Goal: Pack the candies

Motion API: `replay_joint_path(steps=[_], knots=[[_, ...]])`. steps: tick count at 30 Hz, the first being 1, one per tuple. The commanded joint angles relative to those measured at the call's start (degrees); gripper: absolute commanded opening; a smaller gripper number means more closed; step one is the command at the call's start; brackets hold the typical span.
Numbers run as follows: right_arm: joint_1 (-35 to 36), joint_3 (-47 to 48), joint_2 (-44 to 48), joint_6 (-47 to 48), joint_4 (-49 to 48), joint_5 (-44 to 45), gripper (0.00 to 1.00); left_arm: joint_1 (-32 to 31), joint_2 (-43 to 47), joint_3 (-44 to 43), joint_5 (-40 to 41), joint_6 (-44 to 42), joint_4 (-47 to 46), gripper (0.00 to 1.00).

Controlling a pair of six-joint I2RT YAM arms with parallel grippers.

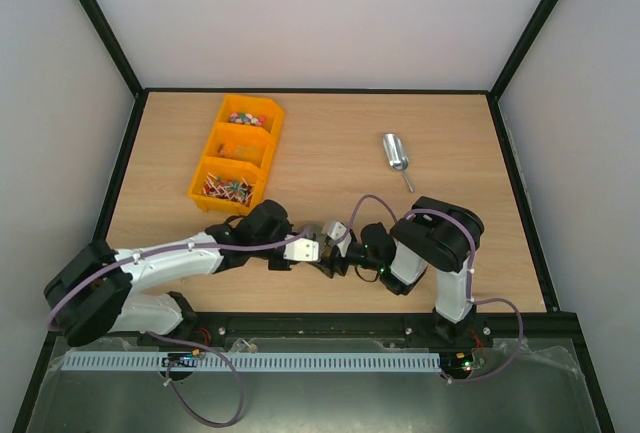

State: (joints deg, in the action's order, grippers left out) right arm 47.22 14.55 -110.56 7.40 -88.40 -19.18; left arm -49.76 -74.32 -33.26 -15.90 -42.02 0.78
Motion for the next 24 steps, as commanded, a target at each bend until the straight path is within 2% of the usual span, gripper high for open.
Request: replay_joint_path(steps=[1, 11, 14, 18, 24], knots=[[0.5, -0.9, 0.5, 1.6, -1.4, -3.1, 0.5, 4.3, 1.8, 3.2, 4.2, -4.4, 4.8, 0.17], [1.1, -1.5, 0.4, 1.2, -1.8, -2.6, 0.49, 12.6, 2.0, 4.2, 4.5, -7.9, 5.7, 0.16], [1.2, -1.1, 0.2, 0.9, -1.4, -1.9, 0.49, 14.5, 3.2, 3.0, 2.0, -7.1, 7.5, 0.17], [1.2, -0.6, 0.0, 0.5, -0.8, 0.0, 0.49, 12.8, 7.7, 1.5, -5.3, -5.1, 9.7, 0.21], [1.2, -0.5, 0.0, -0.5, -0.6, 1.0, 0.49, 5.5, 7.2, -0.6, -5.8, 3.0, 7.1, 0.39]])
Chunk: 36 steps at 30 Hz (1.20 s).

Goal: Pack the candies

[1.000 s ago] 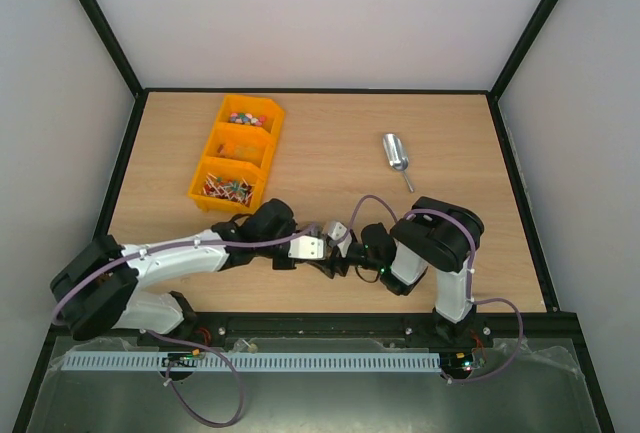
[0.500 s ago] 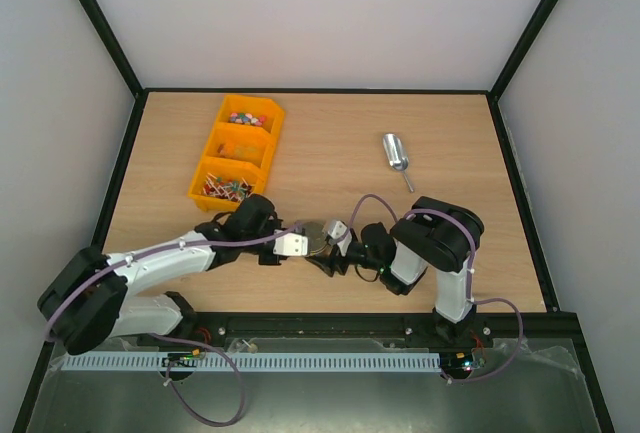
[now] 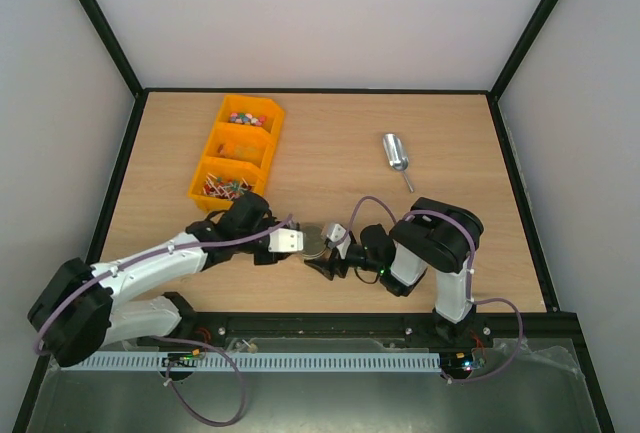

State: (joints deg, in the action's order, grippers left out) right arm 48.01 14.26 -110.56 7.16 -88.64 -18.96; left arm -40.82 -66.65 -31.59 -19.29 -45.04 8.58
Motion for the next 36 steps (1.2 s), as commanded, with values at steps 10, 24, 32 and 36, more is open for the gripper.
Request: replay_joint_path(steps=[10, 24, 32, 36], knots=[[0.4, -0.2, 0.1, -0.2, -0.4, 0.6, 0.48, -10.1, -7.7, -2.5, 1.2, 8.6, -8.6, 0.4], [0.6, -2.7, 0.6, 1.2, -2.4, -2.9, 0.43, -5.9, -4.7, 4.2, 10.9, -0.7, -6.5, 0.22], [0.6, -2.9, 0.7, -0.3, -2.7, -0.7, 0.43, 1.9, -4.2, 2.4, 8.8, -2.1, -1.4, 0.24], [0.6, -1.7, 0.5, -1.8, -1.9, 1.5, 0.43, 2.9, -1.0, -1.7, -2.5, 1.0, 7.0, 0.53]])
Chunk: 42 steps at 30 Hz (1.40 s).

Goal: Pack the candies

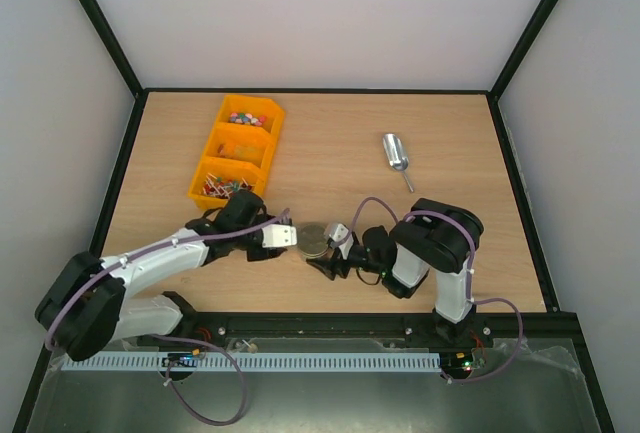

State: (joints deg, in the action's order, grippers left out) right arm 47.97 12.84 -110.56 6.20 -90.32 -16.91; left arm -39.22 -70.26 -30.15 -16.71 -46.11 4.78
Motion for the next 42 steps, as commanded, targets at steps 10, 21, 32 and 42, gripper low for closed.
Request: replay_joint_path(steps=[10, 21, 32, 42], knots=[[0.7, 0.7, 0.0, -0.9, 0.3, 1.4, 0.43, -4.0, -2.1, -6.3, -4.8, 24.9, 1.6, 0.88], [0.9, 1.4, -0.5, -0.7, 0.5, 1.8, 0.44, -4.4, -10.0, -8.7, -2.7, 28.1, -4.7, 0.99], [1.2, 2.4, -1.1, -1.1, 0.8, 1.8, 0.44, -5.2, -12.6, -9.6, -3.1, 27.0, -6.8, 0.92], [1.2, 0.7, -0.5, 1.4, -0.1, -4.0, 0.43, -3.5, -12.0, -9.2, -8.3, 15.5, -0.5, 0.67]])
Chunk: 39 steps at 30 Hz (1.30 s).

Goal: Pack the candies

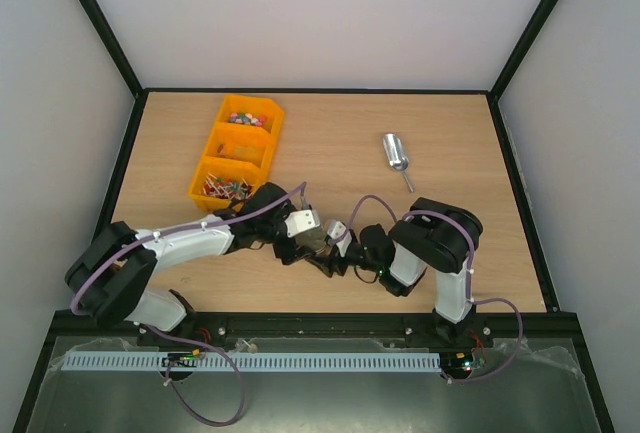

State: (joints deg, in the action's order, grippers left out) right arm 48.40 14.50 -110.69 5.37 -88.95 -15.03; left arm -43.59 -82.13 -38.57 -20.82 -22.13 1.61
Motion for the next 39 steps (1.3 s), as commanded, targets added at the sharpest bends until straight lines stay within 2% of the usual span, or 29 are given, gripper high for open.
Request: replay_joint_path(steps=[1, 12, 16, 18, 21, 25, 27, 32, 37, 39], knots=[[0.7, -1.3, -0.2, 2.7, -1.6, -6.9, 0.44, 1.3, -0.3, -1.3, -5.0, -11.1, 4.5, 0.65], [0.7, -4.5, 1.5, 7.1, -3.5, -16.9, 0.43, 4.4, -3.5, -5.5, -11.6, -38.4, 20.1, 0.57], [0.7, -4.1, 1.5, 8.0, -3.2, -16.4, 0.43, 5.0, -5.7, -7.8, -11.6, -45.4, 22.9, 0.57], [0.7, -3.6, 1.5, 7.1, -2.9, -14.5, 0.43, 6.5, -5.8, -8.3, -11.6, -42.4, 20.8, 0.6], [0.7, -3.2, 1.9, 5.1, -2.6, -10.9, 0.43, 8.0, -4.8, -9.0, -12.0, -32.0, 18.0, 0.82], [0.7, -2.6, 2.4, 4.0, -1.2, -6.2, 0.43, 8.9, -0.4, -6.5, -13.8, -17.6, 14.5, 0.97], [0.7, -2.4, 2.2, 3.8, -1.0, -4.4, 0.43, 8.5, 3.2, -2.7, -12.8, -11.1, 10.1, 0.99], [0.8, -1.9, 1.8, 1.9, -0.4, -0.4, 0.43, 4.6, 7.0, 2.1, -3.2, 2.2, 1.9, 0.99], [0.9, -1.2, 1.7, 0.4, 0.7, 2.5, 0.44, 0.4, 5.0, 0.7, 4.1, 7.6, -0.4, 0.99], [1.0, -1.0, 1.7, 0.2, 0.8, 2.9, 0.44, -0.2, 3.7, 0.0, 4.6, 9.1, -0.4, 0.99]])
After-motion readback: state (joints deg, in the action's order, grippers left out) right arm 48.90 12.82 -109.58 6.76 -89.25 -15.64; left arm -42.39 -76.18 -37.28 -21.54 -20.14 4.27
